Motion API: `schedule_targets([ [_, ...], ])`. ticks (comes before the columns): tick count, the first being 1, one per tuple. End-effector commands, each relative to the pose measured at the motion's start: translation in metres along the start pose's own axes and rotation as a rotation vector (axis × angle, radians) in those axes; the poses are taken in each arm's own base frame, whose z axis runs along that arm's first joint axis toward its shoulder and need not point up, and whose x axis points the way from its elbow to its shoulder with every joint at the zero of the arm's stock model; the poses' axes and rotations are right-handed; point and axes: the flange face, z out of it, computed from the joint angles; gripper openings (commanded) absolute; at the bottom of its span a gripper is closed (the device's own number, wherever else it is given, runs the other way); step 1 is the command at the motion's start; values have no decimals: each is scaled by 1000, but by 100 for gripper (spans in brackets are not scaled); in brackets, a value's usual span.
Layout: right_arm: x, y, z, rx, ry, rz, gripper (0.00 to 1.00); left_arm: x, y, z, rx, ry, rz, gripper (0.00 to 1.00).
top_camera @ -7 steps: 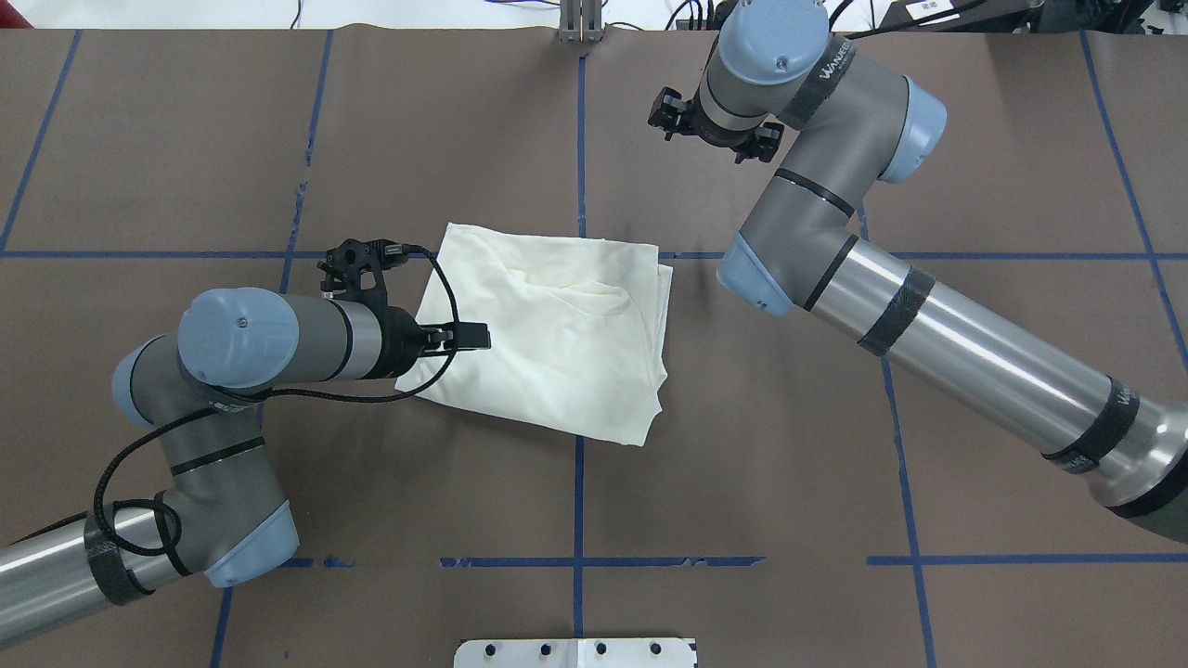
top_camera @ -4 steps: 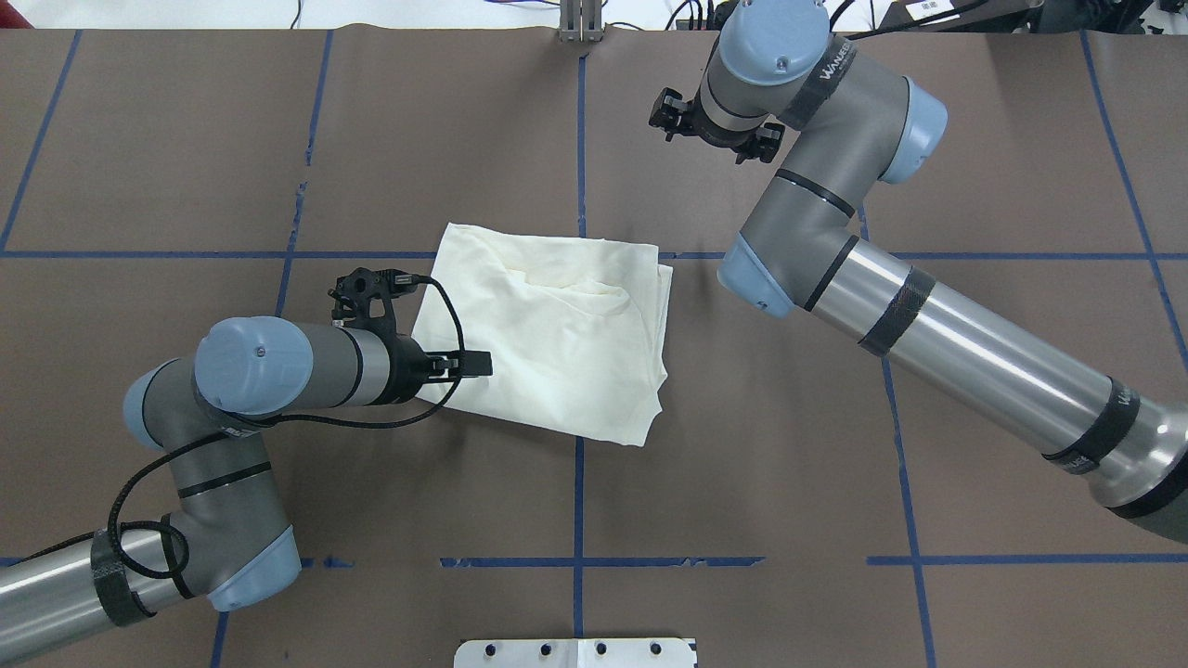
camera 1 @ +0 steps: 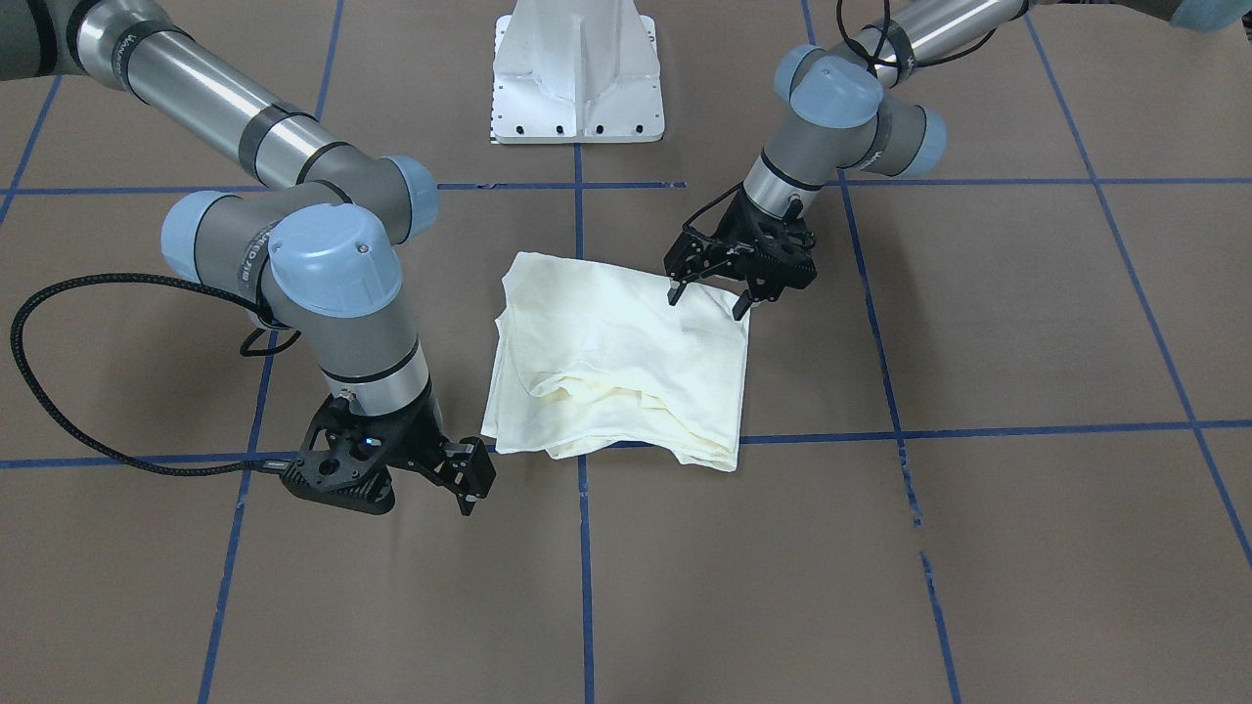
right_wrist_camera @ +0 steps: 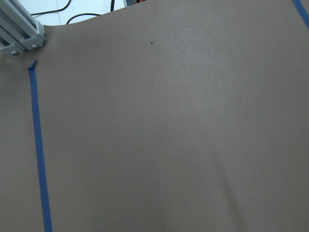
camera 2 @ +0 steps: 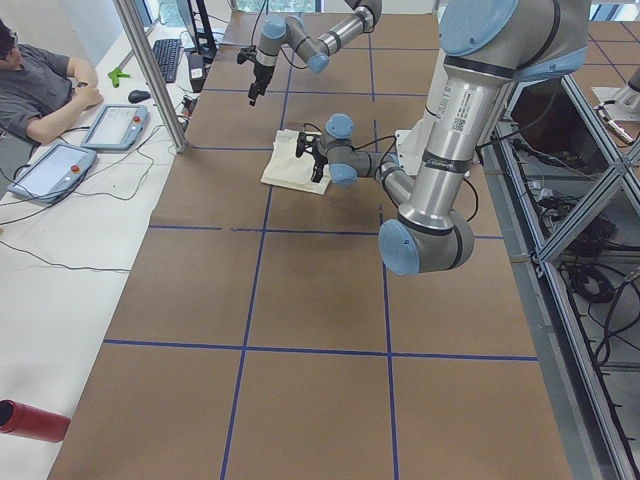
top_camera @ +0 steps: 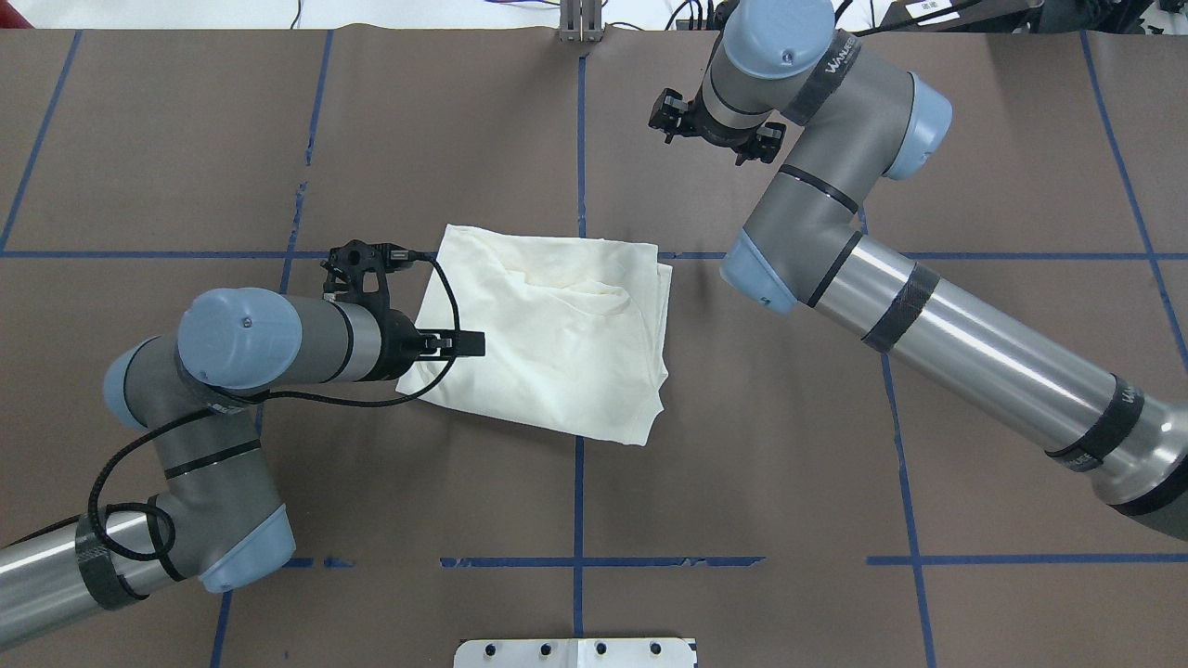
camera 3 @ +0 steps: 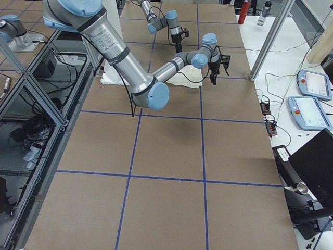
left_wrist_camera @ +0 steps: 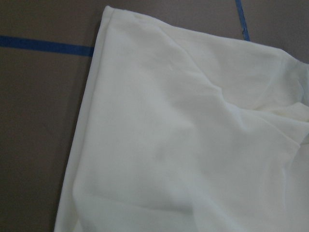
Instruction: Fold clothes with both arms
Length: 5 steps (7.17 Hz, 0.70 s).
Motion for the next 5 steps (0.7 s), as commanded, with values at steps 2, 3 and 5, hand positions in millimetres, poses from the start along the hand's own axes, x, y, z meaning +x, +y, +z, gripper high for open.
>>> schedule_targets([
  [2, 107, -36, -59, -109, 28, -199, 100, 15, -39, -100, 2, -168, 150, 100],
  [3, 153, -54, -84, -129, 41, -267, 100, 9, -56, -137, -1, -230, 204, 100],
  [5, 287, -88, -122, -185, 21, -408, 100, -56, -101, -198, -31, -317, 330, 100],
])
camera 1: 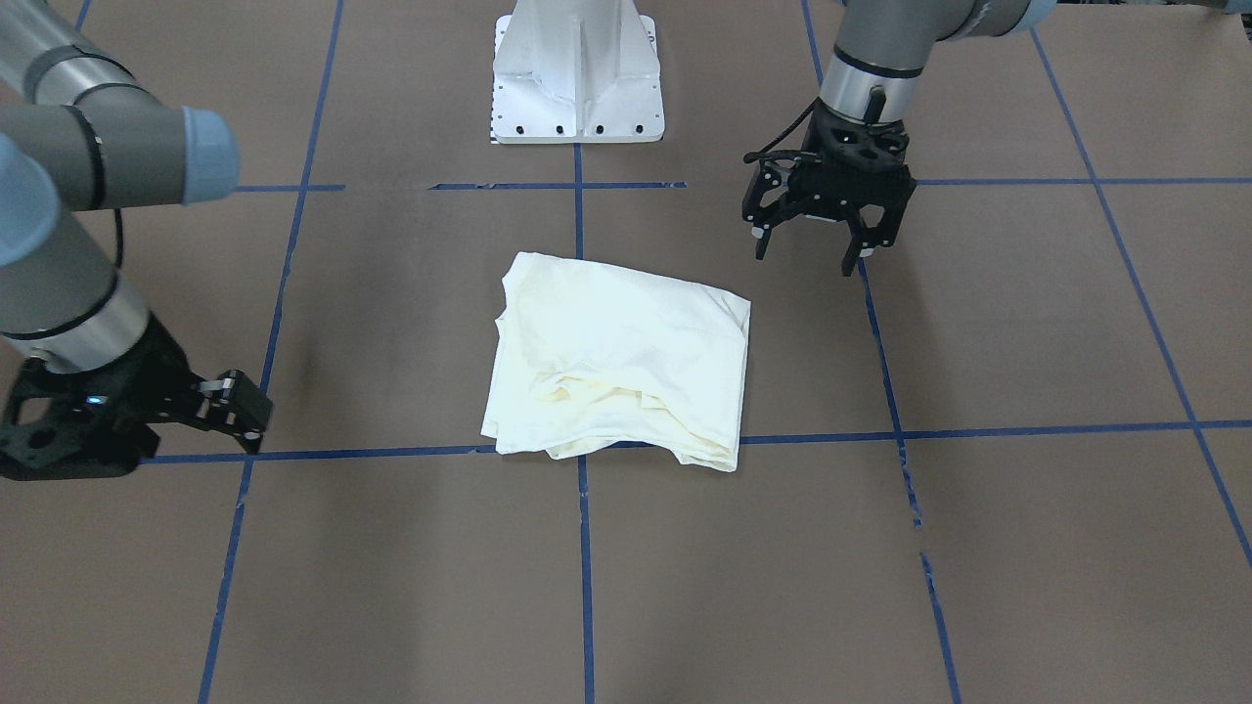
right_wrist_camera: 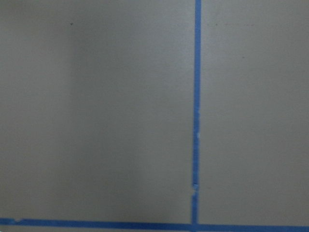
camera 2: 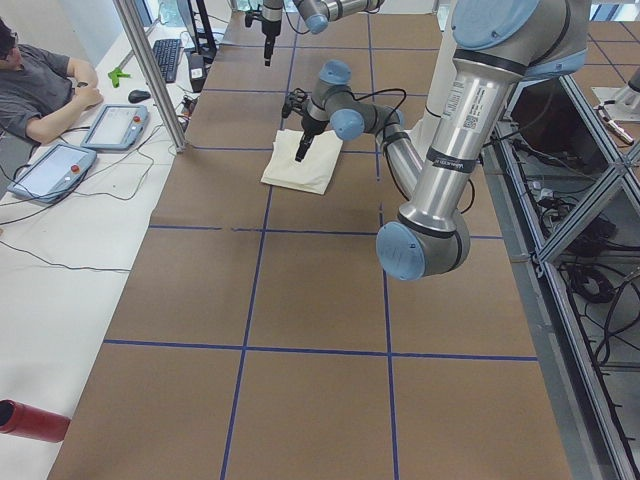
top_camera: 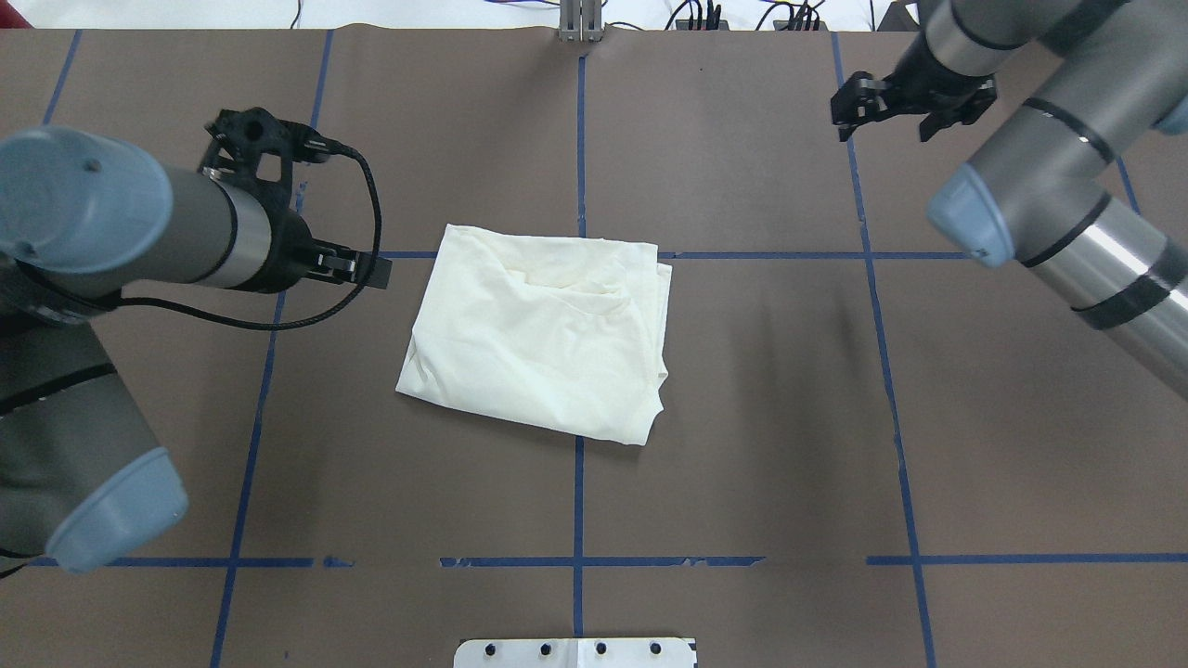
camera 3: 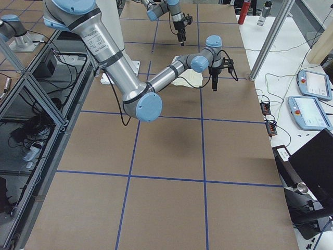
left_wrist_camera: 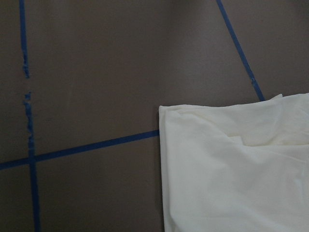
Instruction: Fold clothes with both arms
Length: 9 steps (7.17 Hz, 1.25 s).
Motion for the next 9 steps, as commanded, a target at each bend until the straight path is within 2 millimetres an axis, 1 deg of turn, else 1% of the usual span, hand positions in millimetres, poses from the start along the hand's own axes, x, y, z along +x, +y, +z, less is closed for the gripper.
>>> schedule_targets([
  [1, 153, 23, -34, -36, -13, -124, 100, -114, -20, -46, -17, -95, 166, 100],
  [2, 213, 38, -37, -44, 13, -181, 100, -178, -22, -65, -35, -130, 240, 100],
  [3, 269, 55, -46, -51, 16, -221, 100, -239, -23, -91, -45, -151, 316, 100],
  [4, 305, 66, -60, -67, 15, -222, 100, -288, -11, -109, -65, -157, 357, 100],
  [5, 336, 79, -66, -118, 24, -223, 100, -337, 0, -118, -89, -162, 315, 100],
  [6, 366, 122, -47, -173, 28, -196, 100, -368, 24, -103, -146, -159, 236, 100],
  [7, 386, 154, -37, -188, 29, -169, 100, -393, 34, -84, -198, -168, 187, 100],
  [8, 402, 178, -25, -218, 34, -145, 100, -439, 43, -81, -217, -189, 109, 100],
  [9, 411, 188, -24, -226, 33, -118, 100, -465, 47, -89, -211, -204, 62, 100],
])
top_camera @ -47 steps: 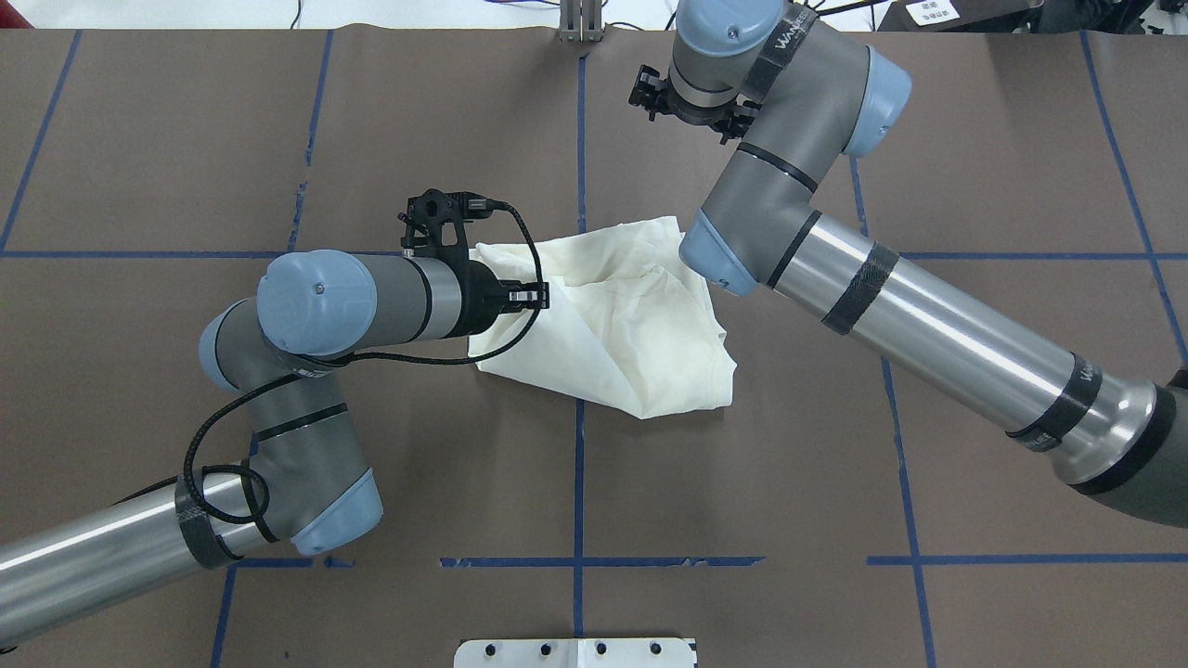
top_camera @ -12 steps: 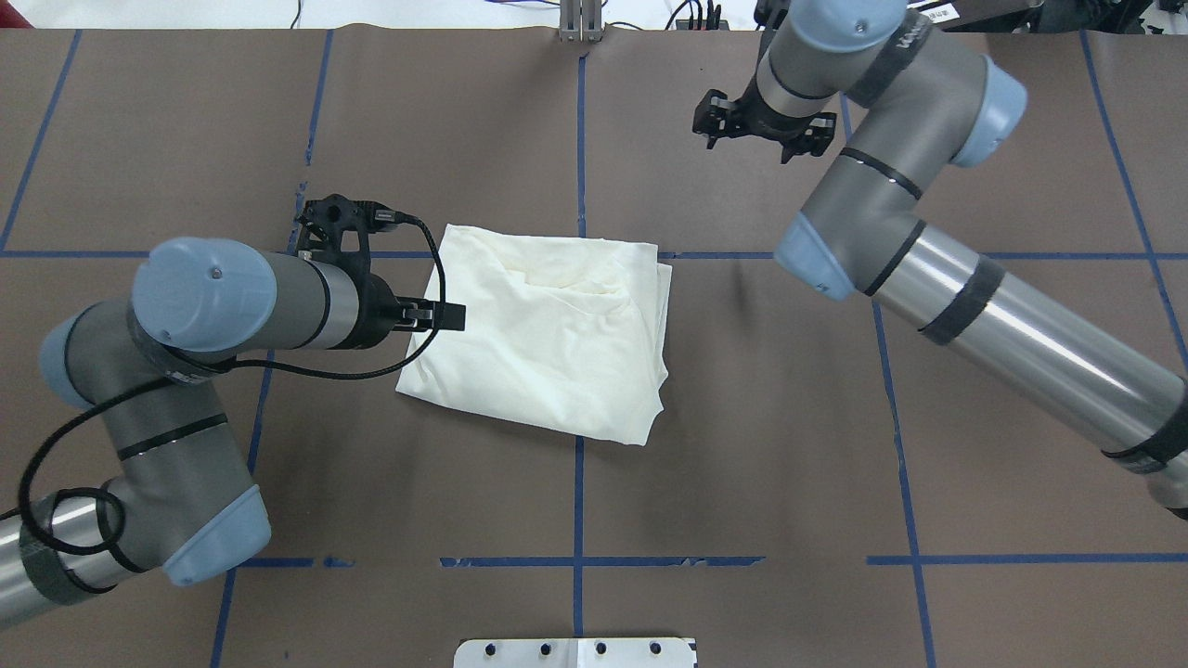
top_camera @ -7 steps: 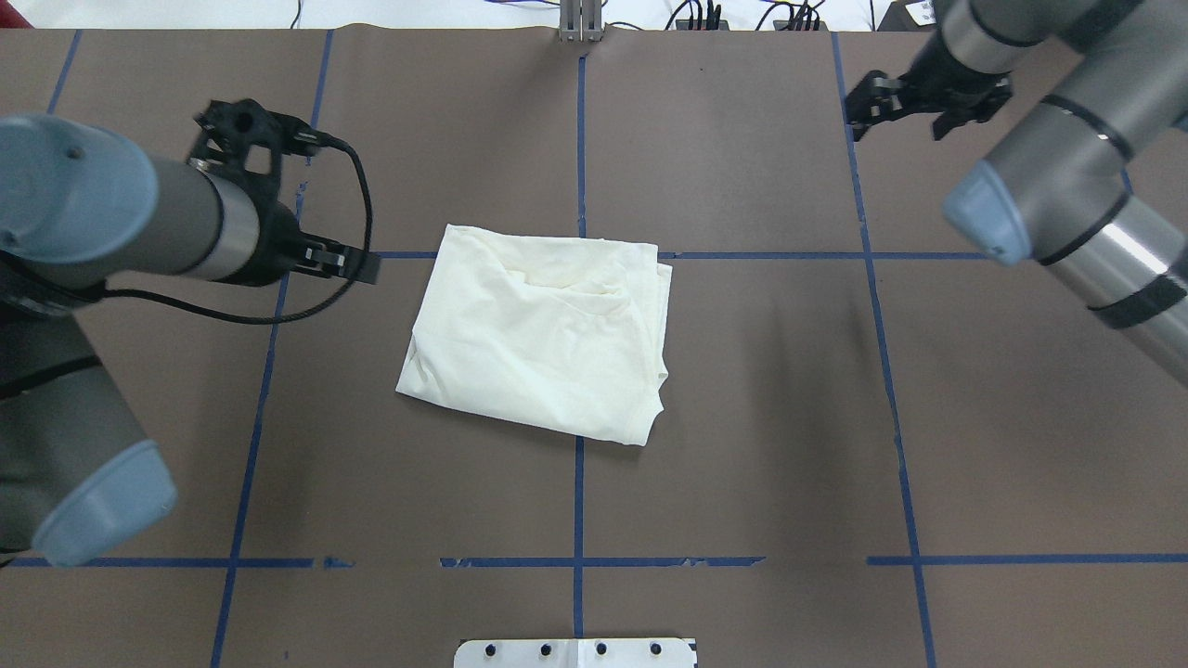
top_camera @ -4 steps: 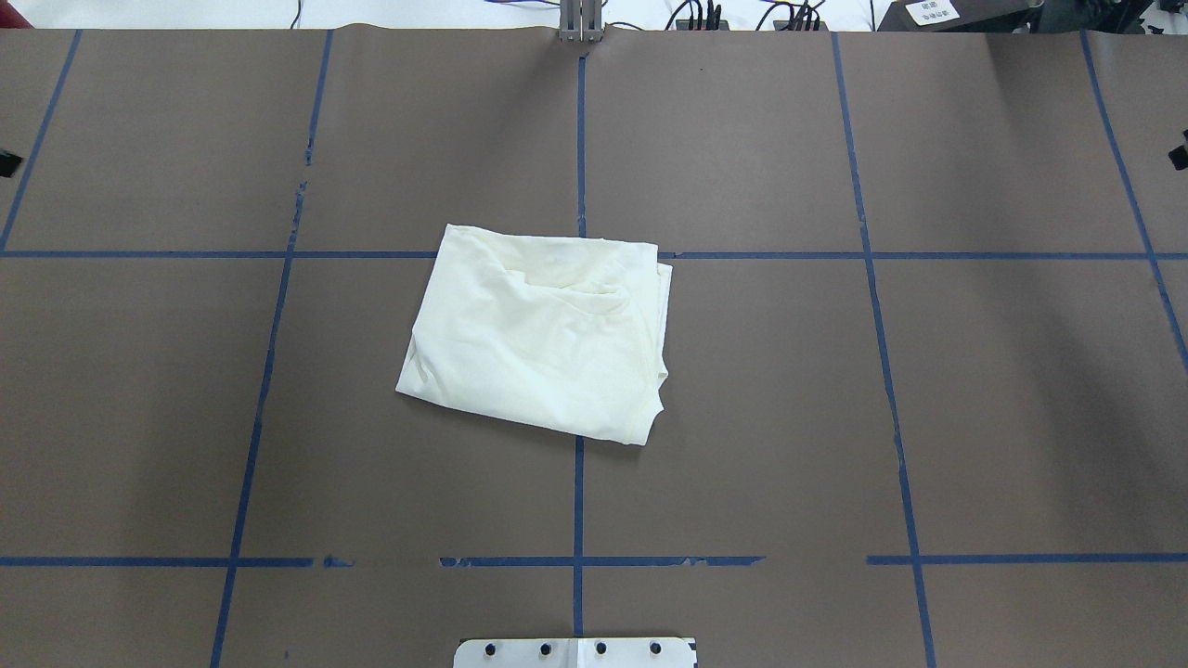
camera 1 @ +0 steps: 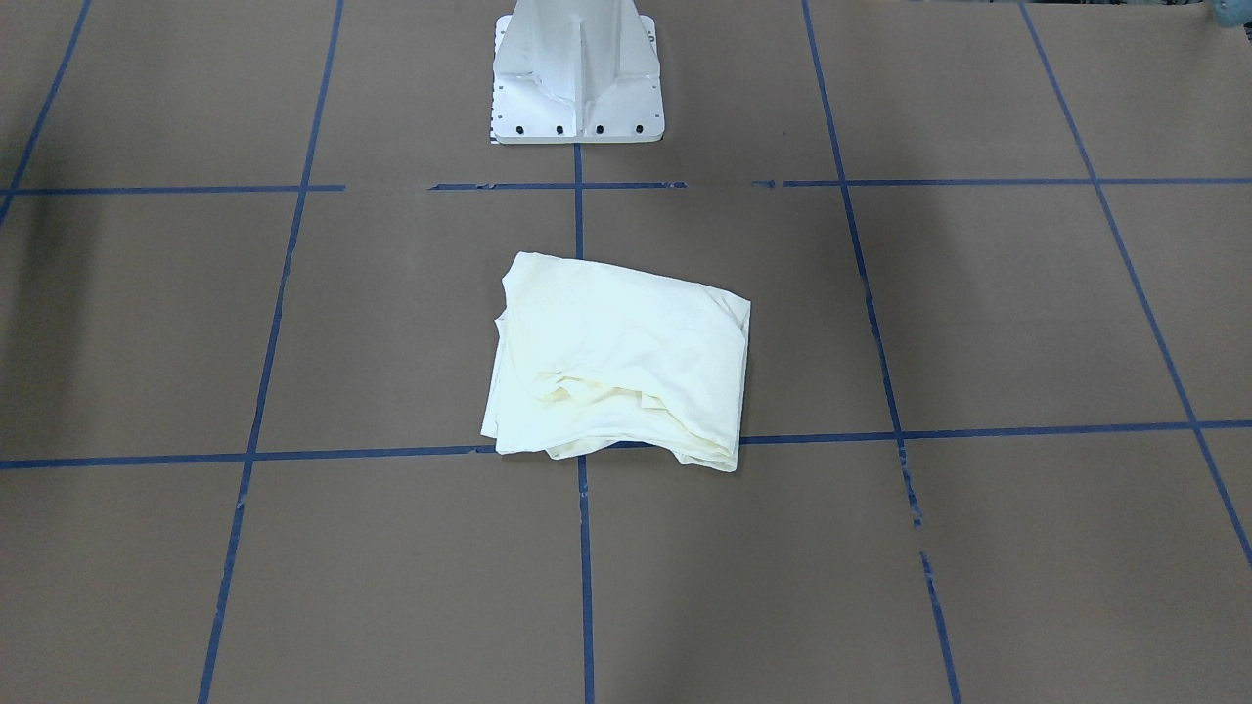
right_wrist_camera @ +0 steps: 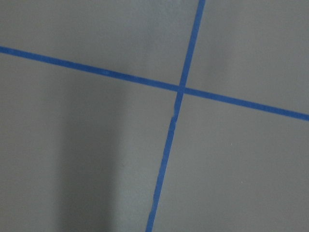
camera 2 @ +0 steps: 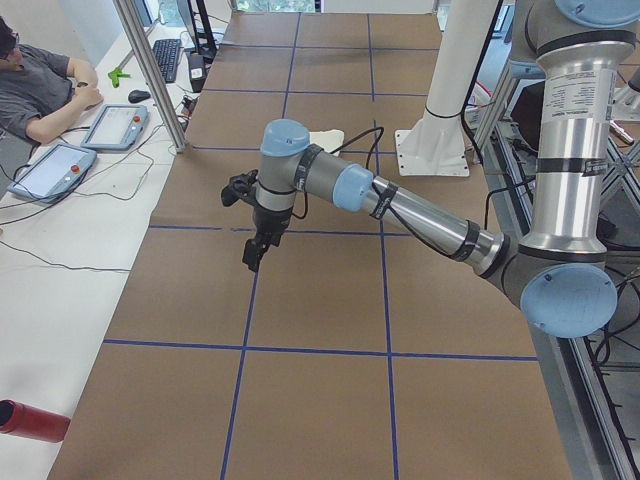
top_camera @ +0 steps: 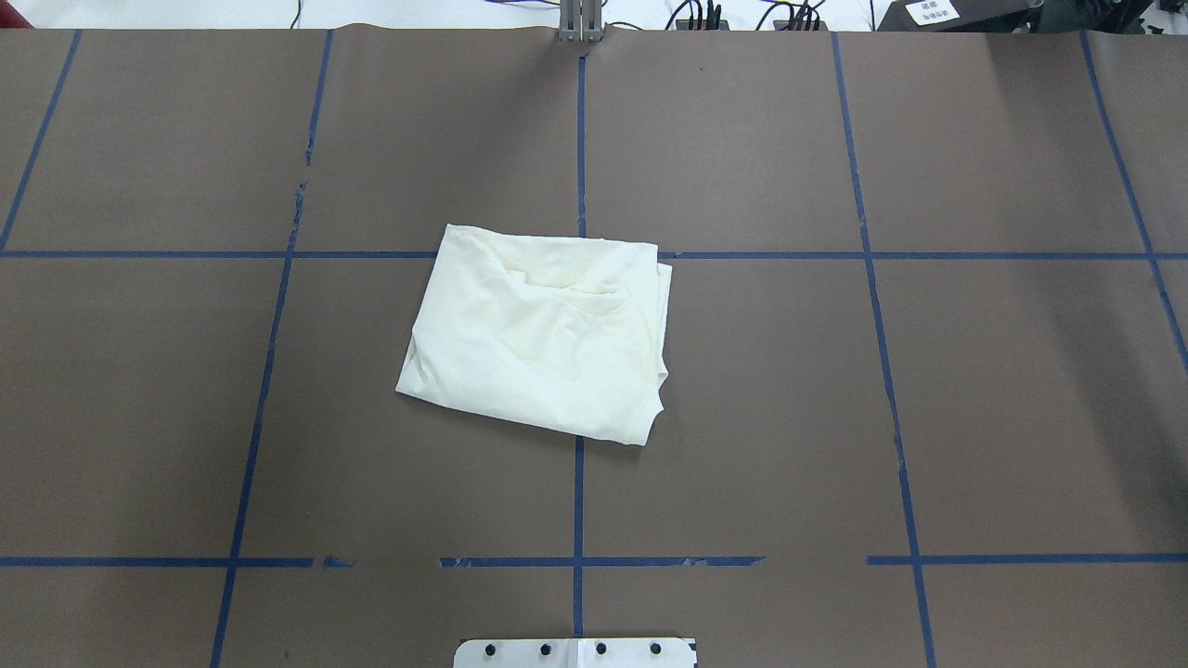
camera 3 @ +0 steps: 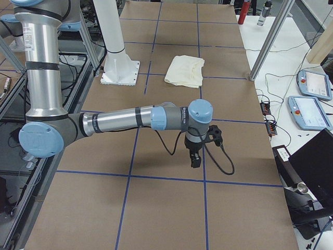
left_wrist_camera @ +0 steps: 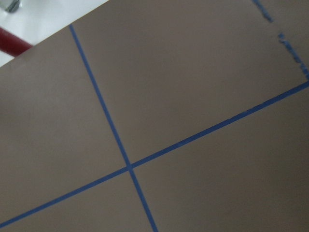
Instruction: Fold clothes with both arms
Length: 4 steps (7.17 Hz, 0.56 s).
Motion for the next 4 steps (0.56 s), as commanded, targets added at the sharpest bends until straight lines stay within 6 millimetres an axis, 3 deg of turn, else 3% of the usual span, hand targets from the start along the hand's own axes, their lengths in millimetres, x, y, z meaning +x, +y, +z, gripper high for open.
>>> schedule_targets([
  [1, 17, 31, 9, -15, -10, 46, 100, -56, 37, 7, -29, -15, -118, 100],
  [3, 12, 33, 8, 4, -107, 64, 100, -63, 89, 24, -27, 117, -115, 100],
  [4, 16, 39, 17, -7, -144, 80, 100, -65, 94, 28, -38, 124, -132, 100],
])
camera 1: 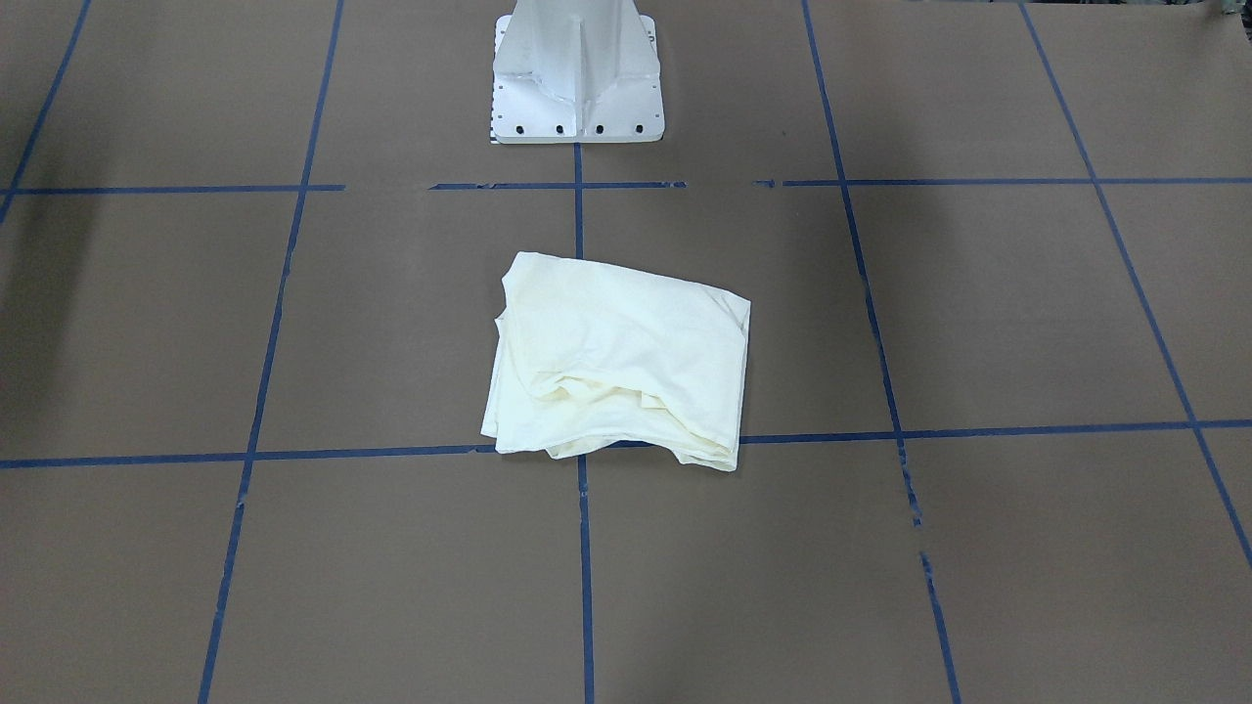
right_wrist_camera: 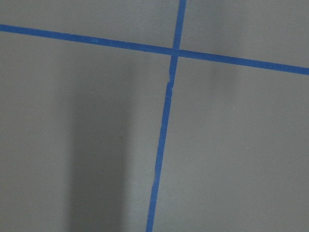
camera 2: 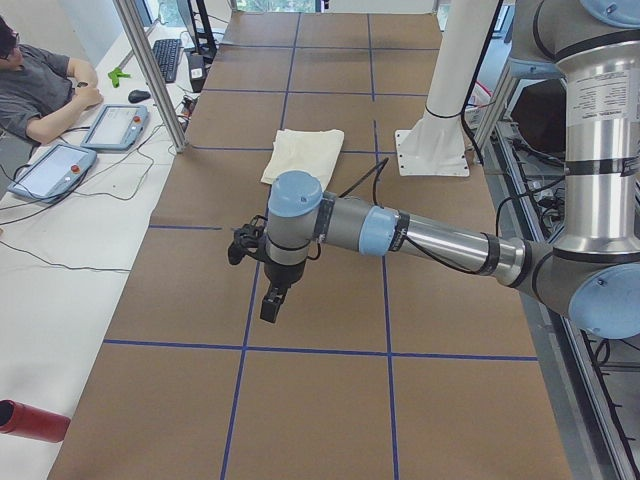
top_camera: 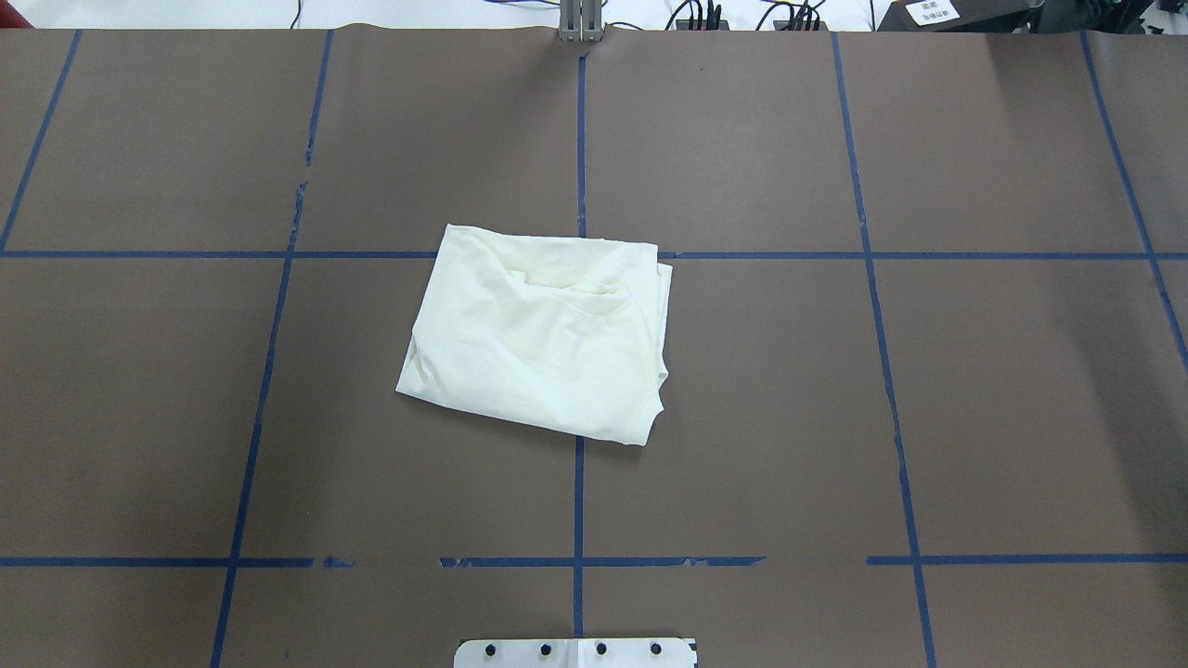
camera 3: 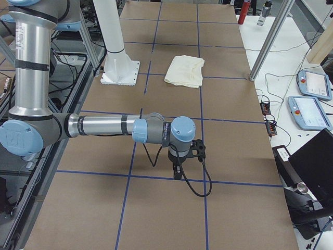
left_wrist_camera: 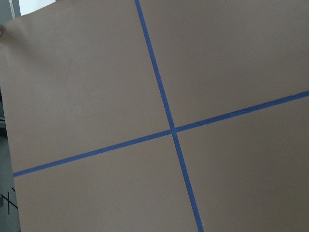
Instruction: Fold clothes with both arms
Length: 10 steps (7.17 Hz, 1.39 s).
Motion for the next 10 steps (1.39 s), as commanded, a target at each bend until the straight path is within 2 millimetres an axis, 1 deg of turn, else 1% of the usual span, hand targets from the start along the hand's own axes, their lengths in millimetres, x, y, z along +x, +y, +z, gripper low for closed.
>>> schedule_targets([
  [1, 3, 6, 6, -4, -50, 9, 100, -11, 16, 15, -25, 22, -22, 100],
  [2, 3, 8, 6, -4, -48, 7, 100, -14, 16, 23, -39, 21, -20, 100],
  [3, 6, 9, 9, -11, -48, 23, 100, -12, 13, 27, -44, 34, -16, 100],
  [4, 2, 24, 10, -21, -41, 41, 100, -14, 22, 30, -54, 39, -29, 100],
  [5, 2, 23, 4, -19, 33, 133, 100, -20, 32, 39, -83, 44, -57, 100],
  [6, 3, 25, 0, -11, 89, 150, 100, -17, 34, 39, -88, 91, -76, 100],
  [7, 3, 25, -1, -11, 93, 152, 100, -17, 37, 44, -106, 126, -99, 100],
  [10, 2, 23, -2, -7, 92, 146, 100, -16, 36, 43, -101, 119, -87, 100],
])
